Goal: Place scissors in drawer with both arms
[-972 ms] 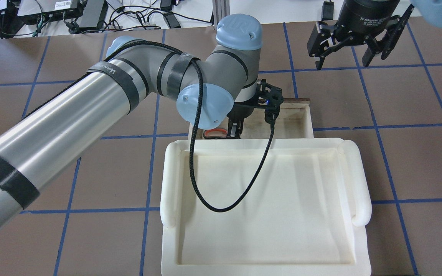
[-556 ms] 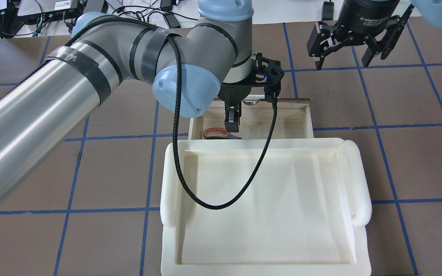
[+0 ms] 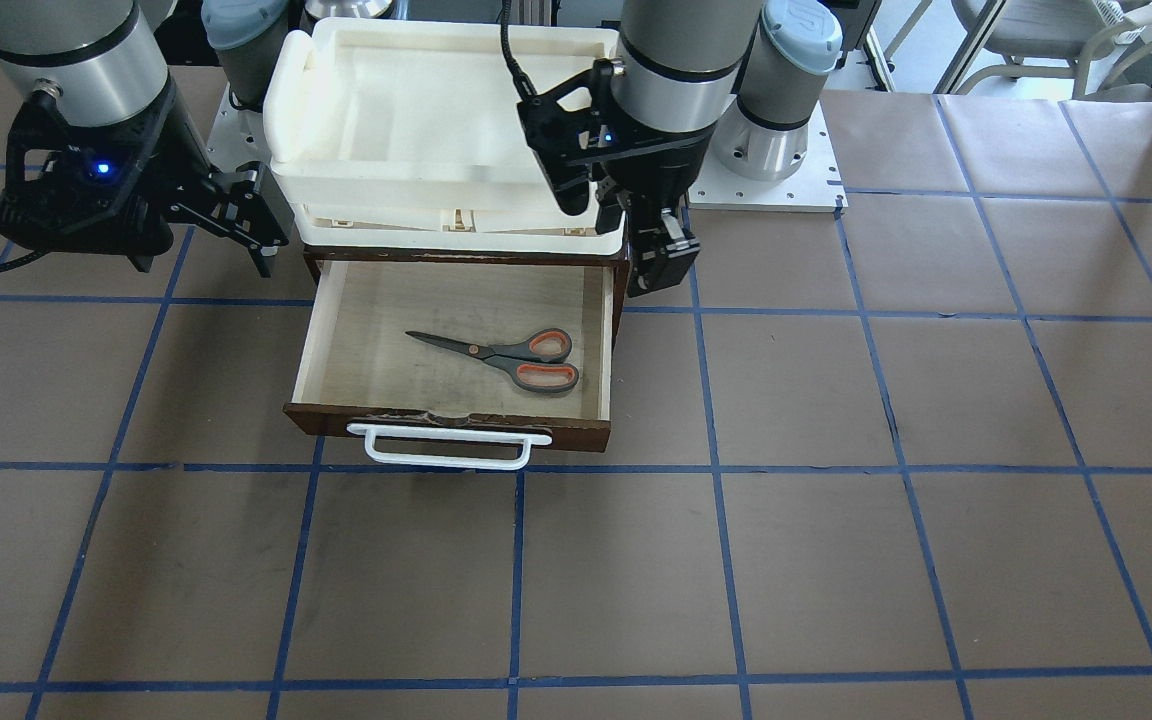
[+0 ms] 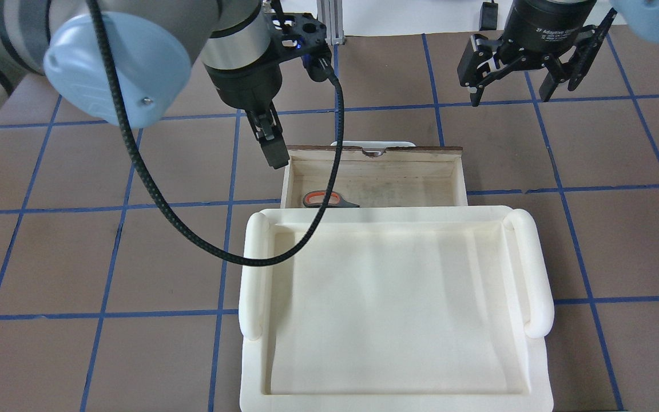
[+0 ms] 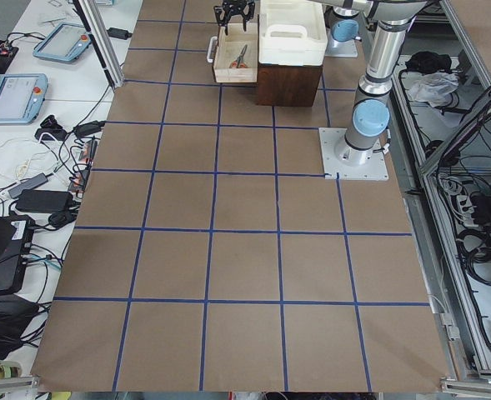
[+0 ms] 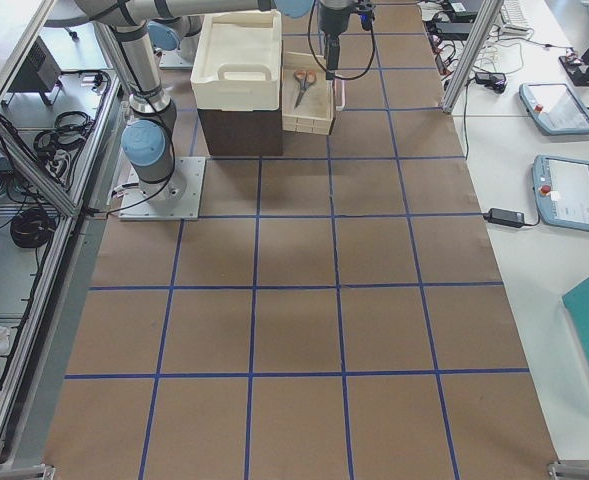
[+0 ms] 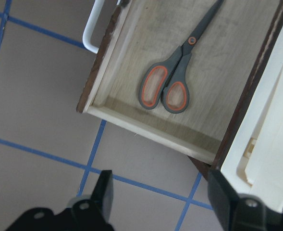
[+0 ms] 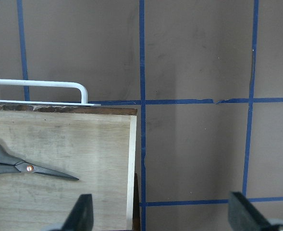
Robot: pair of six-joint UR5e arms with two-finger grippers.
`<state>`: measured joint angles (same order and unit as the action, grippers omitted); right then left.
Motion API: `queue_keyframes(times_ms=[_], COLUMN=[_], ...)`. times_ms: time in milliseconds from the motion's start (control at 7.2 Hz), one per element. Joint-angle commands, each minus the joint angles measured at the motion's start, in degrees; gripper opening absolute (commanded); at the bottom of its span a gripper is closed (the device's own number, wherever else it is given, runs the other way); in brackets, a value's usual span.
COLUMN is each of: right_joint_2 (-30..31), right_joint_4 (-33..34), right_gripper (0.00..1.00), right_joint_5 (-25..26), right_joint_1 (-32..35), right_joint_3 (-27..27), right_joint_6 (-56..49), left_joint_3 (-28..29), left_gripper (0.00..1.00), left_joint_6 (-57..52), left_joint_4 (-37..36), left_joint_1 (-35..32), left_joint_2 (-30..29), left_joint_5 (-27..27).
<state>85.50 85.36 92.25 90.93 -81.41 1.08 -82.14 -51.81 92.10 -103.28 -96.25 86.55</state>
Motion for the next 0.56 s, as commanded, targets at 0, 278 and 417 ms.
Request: queue_keyframes(times_ms=[0,278,417], right_joint_2=[0.2,0.3,0.4], right_joint_4=[0.3,0.5,0.5], right_gripper=[1.0,1.0,1.0], right_joint_5=[-0.1,-0.2,-0.2], right_joint_1=[0.0,0.0,0.0], right_joint_3=[-0.8,-1.2,-1.6], right_joint_6=[0.3,0.5,0.6], left_joint_3=[-0.3,-0.4,-0.5], left_gripper=[0.97,1.0,1.0], left_joint_6=[13.0,23.9,34.5], left_joint_4=[1.1,1.1,0.3], left_joint_1=[4.5,6.2,6.6], left_joint_2=[3.5,5.5,5.8], left_joint_5=[0.0,5.1,5.9])
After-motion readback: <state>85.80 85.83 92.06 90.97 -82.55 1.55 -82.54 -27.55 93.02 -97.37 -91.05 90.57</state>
